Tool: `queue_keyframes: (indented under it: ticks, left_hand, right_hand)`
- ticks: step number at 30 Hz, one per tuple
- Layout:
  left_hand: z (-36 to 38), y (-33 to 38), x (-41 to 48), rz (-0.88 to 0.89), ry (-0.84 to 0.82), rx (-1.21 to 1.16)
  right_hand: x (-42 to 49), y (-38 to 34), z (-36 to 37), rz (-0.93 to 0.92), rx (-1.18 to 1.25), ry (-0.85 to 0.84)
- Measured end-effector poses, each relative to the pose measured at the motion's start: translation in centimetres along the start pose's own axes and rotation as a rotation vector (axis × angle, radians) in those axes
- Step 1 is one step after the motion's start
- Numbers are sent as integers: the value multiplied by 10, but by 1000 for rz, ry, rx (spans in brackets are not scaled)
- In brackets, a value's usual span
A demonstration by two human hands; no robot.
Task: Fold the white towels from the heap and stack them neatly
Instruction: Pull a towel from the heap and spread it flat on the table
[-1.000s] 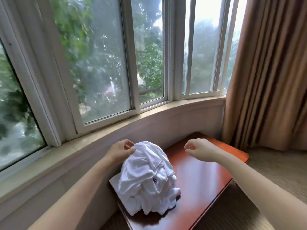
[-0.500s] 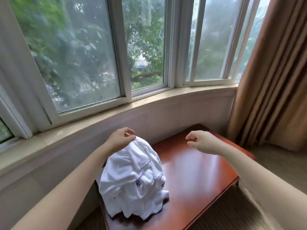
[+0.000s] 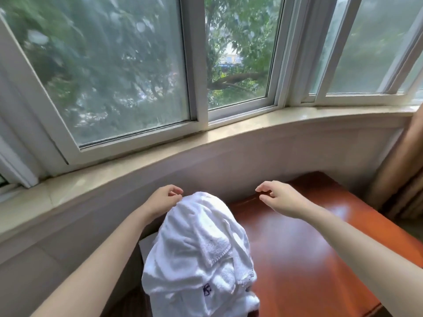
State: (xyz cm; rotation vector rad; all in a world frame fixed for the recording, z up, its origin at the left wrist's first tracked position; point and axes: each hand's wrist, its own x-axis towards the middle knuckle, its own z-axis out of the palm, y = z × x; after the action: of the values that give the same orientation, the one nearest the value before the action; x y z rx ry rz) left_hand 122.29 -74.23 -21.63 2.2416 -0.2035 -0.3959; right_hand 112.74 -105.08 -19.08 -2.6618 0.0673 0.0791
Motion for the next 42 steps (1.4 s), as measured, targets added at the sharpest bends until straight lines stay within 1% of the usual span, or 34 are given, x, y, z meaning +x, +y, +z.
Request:
queue_keyframes:
  ticks: [3, 8, 15, 18, 21, 23, 30, 33, 38, 40, 42]
  left_hand:
    - [3, -20, 38, -72, 37, -63]
    - [10, -55, 68, -195, 25, -117]
    - [-10, -115, 71, -403, 107, -136]
    - [-12, -141, 66, -514, 163, -188]
    - [-1, -161, 63, -591, 203, -232]
    - [19, -170, 64, -652, 230, -265]
    - [106, -169, 48, -835, 346, -406]
    - [135, -155, 29, -876, 402, -445]
    - [169, -134, -4, -919, 478, -542]
    - [174, -127, -10, -916, 521, -636]
    - [176, -126, -10, -856, 544, -747]
  right_hand:
    - [56, -1, 12, -23, -17, -49]
    - [117, -7, 42, -68, -22, -147]
    - [176, -15, 77, -128, -14, -234]
    - [196, -13, 94, -142, -8, -281]
    - [211, -4, 114, -163, -24, -342]
    - [224, 8, 127, -199, -40, -385]
    - [247, 72, 159, -241, -33, -515]
    - [254, 90, 164, -213, 0, -525]
    - [246, 99, 179, -145, 192, -517]
    - [243, 103, 185, -111, 285, -566]
    - [241, 106, 194, -95, 361, -636]
